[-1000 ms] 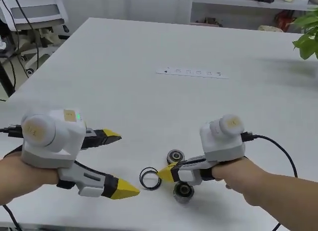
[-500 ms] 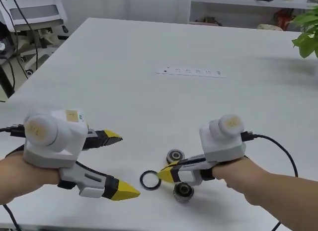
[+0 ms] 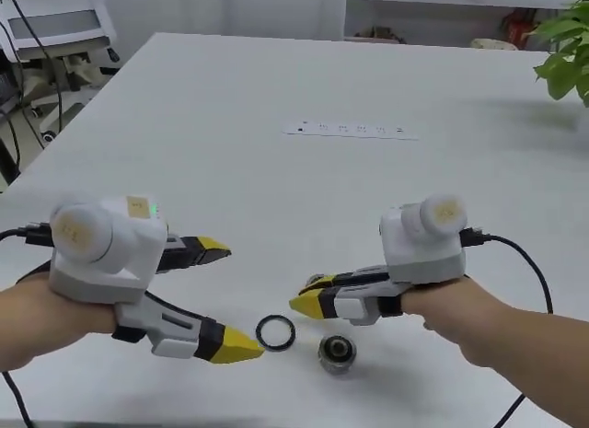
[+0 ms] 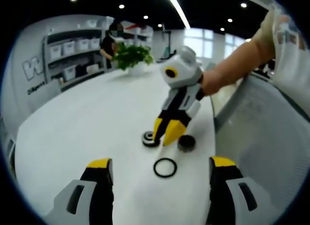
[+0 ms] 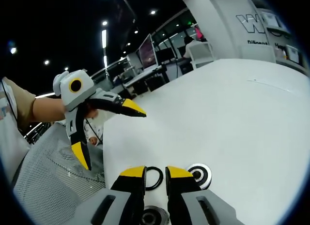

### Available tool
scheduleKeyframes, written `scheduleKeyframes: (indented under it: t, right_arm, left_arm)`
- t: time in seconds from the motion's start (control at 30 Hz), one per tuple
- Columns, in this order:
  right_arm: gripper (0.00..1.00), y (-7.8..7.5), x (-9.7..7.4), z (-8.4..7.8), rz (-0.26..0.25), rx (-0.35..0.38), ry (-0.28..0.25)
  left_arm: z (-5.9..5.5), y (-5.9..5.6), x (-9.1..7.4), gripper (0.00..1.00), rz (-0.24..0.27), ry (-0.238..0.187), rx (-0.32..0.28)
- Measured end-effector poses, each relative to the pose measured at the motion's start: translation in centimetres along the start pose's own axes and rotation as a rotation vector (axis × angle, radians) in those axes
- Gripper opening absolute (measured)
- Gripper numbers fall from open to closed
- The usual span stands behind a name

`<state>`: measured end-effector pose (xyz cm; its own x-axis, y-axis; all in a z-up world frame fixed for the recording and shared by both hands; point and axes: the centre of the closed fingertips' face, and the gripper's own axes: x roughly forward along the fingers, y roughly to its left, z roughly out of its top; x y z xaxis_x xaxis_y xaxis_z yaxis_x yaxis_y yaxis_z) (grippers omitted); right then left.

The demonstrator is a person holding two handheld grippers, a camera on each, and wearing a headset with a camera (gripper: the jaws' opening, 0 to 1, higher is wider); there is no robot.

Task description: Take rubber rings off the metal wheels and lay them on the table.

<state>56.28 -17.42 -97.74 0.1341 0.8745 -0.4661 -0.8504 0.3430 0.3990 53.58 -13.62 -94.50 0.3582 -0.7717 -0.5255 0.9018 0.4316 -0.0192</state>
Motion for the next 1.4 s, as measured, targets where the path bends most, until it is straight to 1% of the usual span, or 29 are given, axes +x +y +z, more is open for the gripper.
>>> scheduleKeyframes:
  t: [0.13,0.23,0.37,0.4,0.47,0.6,0.77,0.83,0.87,1.0,1.07,1.2,1.27,1.4]
  right_arm:
    - [0.15,-0.7,-0.9,0.7,-0.021,0.001,-0.026]
    - [0.16,-1.3,-1.6,0.8,-0.042,-0.008,-0.035]
    - [0.18,-2.6,-2.8,1.0,-0.081,-0.006,-0.059]
    - [0.19,-3.0,-3.2,1.1,-0.102,-0.021,-0.064]
    - [0.21,-3.3,-3.6,1.2,-0.114,-0.027,-0.071]
    - [0.22,-4.0,-4.3,1.2,-0.133,-0.03,-0.079]
    - [0.21,-4.7,-4.7,0.7,-0.156,-0.041,-0.072]
    - [0.22,-5.2,-4.9,0.2,-0.181,-0.074,-0.048]
    - [0.22,-5.3,-4.9,0.0,-0.183,-0.081,-0.043]
    - [0.22,-5.6,-4.8,-0.7,-0.185,-0.09,-0.025]
    - [0.22,-5.8,-4.6,-1.1,-0.189,-0.099,-0.012]
    - [0.22,-6.0,-4.3,-1.8,-0.189,-0.112,0.011]
    - [0.22,-6.1,-4.2,-2.0,-0.191,-0.117,0.017]
    - [0.21,-6.0,-3.8,-2.3,-0.186,-0.123,0.022]
  left_arm:
    - [0.3,-0.1,0.4,0.82,-0.009,-0.001,0.003]
    - [0.5,-0.1,0.6,0.81,-0.015,0.004,0.009]
    - [1.0,0.2,1.1,0.79,-0.019,-0.007,0.009]
    - [1.1,0.3,1.2,0.79,-0.019,-0.008,0.007]
    - [1.2,0.5,1.6,0.78,-0.022,-0.009,0.004]
    - [1.6,0.8,2.5,0.76,-0.026,-0.012,-0.001]
    - [1.9,1.1,3.5,0.73,-0.031,-0.015,-0.01]
    - [2.0,1.3,3.9,0.7,-0.036,-0.017,-0.017]
    - [1.9,1.3,4.0,0.69,-0.037,-0.018,-0.019]
    - [1.8,1.4,4.7,0.67,-0.04,-0.01,-0.019]
    - [1.5,1.7,5.0,0.65,-0.041,-0.008,-0.018]
    - [1.3,1.9,5.6,0.62,-0.043,0.002,-0.017]
    - [1.2,1.8,5.9,0.61,-0.043,0.007,-0.016]
    - [0.7,2.1,6.4,0.58,-0.047,0.01,-0.029]
